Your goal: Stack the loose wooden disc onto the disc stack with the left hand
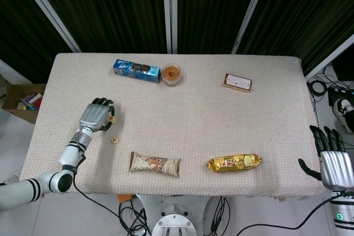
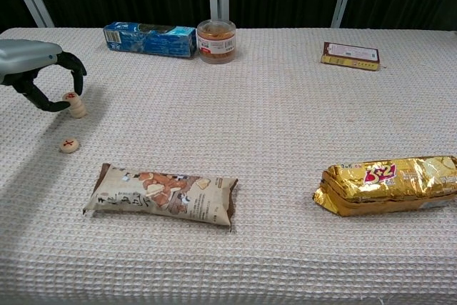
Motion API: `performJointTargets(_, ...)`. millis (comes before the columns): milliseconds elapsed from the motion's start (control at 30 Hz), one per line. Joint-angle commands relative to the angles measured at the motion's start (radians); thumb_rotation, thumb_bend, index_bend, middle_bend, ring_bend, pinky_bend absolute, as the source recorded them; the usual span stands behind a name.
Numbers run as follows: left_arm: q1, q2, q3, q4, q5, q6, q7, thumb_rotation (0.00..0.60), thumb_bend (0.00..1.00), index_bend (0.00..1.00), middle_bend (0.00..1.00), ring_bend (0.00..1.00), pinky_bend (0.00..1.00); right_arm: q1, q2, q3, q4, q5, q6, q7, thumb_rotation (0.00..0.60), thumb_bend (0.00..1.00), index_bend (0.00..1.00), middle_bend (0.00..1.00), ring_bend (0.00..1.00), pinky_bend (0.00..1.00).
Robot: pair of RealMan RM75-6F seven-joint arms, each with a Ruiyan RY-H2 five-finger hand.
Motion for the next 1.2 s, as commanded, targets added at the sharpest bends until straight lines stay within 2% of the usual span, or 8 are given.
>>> performJointTargets(33,0.0,0.001,0.001,-0.002,0.001,0.001,0.001,0.6,0.39,0.44,0.16,0.11,0.13,-0.001,0.0,0.0,0.0,0.0,0.001,0.001,0.6,0.18,0.01,0.12,0.0,0.08)
performJointTargets(300,0.019,0.02,0.006,-0.04,0.026,0.051,0.002,0.6,0.38,0.37,0.15,0.11,0.13,0.0,0.0,0.001,0.001,-0.001,0.002,0.005,0.6,0.18,0.01,0.12,0.0,0.08)
performJointTargets(567,0.082,0.083,0.044,-0.164,0.16,0.188,-0.001,0.6,0.37,0.35,0.15,0.11,0.13,0.002,0.0,0.0,0.005,-0.009,0.003,0.011,0.6,0.18,0.01,0.12,0.0,0.08)
performJointTargets(700,0.117,0.1,0.101,-0.21,0.28,0.23,-0.037,0.6,0.35,0.36,0.15,0.11,0.13,-0.002,-0.001,-0.002,0.012,-0.012,0.009,0.019,0.6,0.18,0.01,0.12,0.0,0.08)
performJointTargets(833,0.134,0.087,0.158,-0.185,0.385,0.245,-0.042,0.6,0.33,0.37,0.14,0.09,0.13,-0.001,-0.003,-0.004,0.017,-0.018,0.009,0.022,0.6,0.18,0.01,0.12,0.0,0.08)
performJointTargets(933,0.14,0.068,0.181,-0.148,0.424,0.236,-0.05,0.6,0.31,0.38,0.11,0.08,0.13,-0.002,-0.004,-0.008,0.017,-0.027,0.014,0.02,0.6,0.18,0.01,0.12,0.0,0.08)
performJointTargets(1200,0.153,0.022,0.189,-0.059,0.453,0.225,-0.058,0.6,0.3,0.39,0.09,0.06,0.13,-0.018,-0.003,-0.013,0.011,-0.041,0.044,0.012,0.6,0.18,0.01,0.12,0.0,0.08)
